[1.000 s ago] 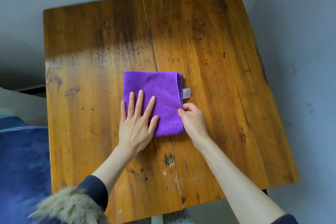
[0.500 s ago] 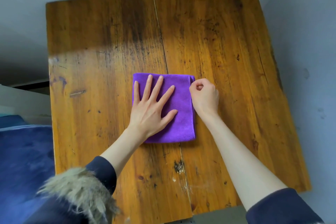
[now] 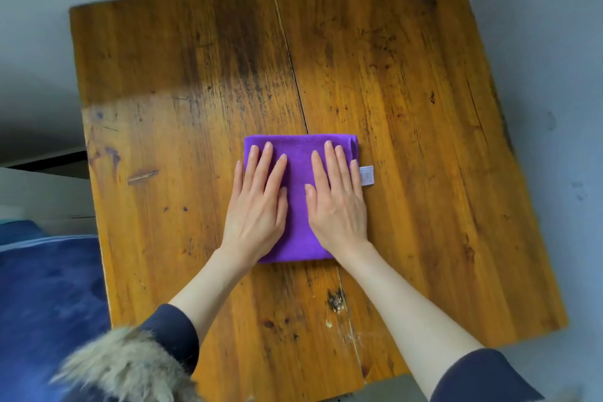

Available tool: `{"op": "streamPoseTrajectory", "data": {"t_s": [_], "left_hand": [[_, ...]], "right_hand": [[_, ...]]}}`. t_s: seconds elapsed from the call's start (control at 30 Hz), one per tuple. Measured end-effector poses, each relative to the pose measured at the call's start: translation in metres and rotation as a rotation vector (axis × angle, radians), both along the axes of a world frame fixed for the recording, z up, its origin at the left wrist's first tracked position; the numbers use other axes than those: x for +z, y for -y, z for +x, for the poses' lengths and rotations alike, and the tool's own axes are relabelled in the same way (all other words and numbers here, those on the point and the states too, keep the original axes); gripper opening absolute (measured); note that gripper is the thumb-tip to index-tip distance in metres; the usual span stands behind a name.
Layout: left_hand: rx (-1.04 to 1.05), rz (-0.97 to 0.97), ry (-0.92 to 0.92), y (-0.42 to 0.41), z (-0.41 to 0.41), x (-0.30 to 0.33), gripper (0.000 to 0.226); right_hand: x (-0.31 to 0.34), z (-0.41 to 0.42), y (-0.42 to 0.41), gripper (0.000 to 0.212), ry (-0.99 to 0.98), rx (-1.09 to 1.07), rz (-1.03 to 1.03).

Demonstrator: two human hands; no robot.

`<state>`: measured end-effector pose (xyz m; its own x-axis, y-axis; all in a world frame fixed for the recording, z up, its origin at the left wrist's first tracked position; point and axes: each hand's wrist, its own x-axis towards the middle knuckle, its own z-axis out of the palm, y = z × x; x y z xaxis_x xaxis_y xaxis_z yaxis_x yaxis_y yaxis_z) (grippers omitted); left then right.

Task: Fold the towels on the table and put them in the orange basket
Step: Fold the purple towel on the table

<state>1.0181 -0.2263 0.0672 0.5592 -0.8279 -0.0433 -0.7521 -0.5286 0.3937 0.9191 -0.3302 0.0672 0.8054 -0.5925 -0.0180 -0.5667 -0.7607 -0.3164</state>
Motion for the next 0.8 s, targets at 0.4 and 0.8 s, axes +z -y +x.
{"op": "streamPoseTrajectory", "data": {"t_s": [0.4, 0.8], "left_hand": [[-0.045, 0.130, 0.109, -0.002, 0.004, -0.013, 0.060], [-0.152, 0.195, 0.084, -0.050, -0.027, -0.009, 0.057]], "right_hand": [[-0.012, -0.010, 0.021, 0.059, -0.170, -0.041, 0.000], [-0.004, -0.059, -0.014, 0.057, -0.259, -0.018, -0.002]]}}
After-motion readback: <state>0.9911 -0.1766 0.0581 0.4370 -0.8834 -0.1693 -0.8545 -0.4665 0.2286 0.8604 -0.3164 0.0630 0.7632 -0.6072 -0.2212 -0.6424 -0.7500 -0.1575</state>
